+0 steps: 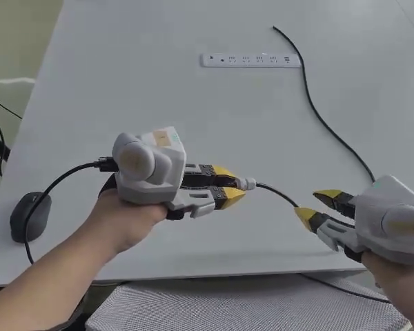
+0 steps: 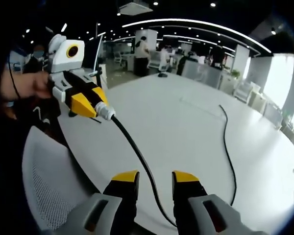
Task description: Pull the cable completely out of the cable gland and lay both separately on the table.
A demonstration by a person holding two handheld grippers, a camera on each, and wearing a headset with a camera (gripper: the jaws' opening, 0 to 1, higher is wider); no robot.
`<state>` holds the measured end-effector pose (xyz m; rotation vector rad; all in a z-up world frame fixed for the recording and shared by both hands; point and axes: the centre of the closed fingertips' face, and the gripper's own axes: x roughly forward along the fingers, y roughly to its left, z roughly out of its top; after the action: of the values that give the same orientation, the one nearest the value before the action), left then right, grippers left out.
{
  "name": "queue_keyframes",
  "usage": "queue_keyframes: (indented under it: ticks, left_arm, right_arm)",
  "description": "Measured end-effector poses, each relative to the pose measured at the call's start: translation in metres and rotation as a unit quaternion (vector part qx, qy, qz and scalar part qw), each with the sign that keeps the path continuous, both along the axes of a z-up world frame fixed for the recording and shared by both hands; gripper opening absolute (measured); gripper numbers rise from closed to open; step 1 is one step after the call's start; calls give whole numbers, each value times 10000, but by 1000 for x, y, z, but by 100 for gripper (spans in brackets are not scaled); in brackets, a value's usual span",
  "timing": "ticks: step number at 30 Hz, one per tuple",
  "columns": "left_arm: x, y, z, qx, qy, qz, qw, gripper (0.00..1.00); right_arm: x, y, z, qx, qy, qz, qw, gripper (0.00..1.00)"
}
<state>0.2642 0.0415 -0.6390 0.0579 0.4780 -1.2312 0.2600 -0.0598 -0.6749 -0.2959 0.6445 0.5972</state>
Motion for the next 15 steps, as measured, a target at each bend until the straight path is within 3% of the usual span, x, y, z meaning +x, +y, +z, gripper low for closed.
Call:
queue_keyframes:
  ticks: [4, 7, 15]
  left_arm:
    - [0, 1, 0, 0, -3, -15, 10000, 15]
    - [0, 2, 0, 9, -1, -23, 10000, 15]
    - [0, 3, -2, 12, 2, -14, 10000, 15]
  right_arm:
    - [3, 17, 10, -190, -227, 468, 9985, 28]
    - [8, 31, 17, -463, -457, 853, 9942, 27]
    - [18, 61, 27, -788, -713, 1426, 9841, 26]
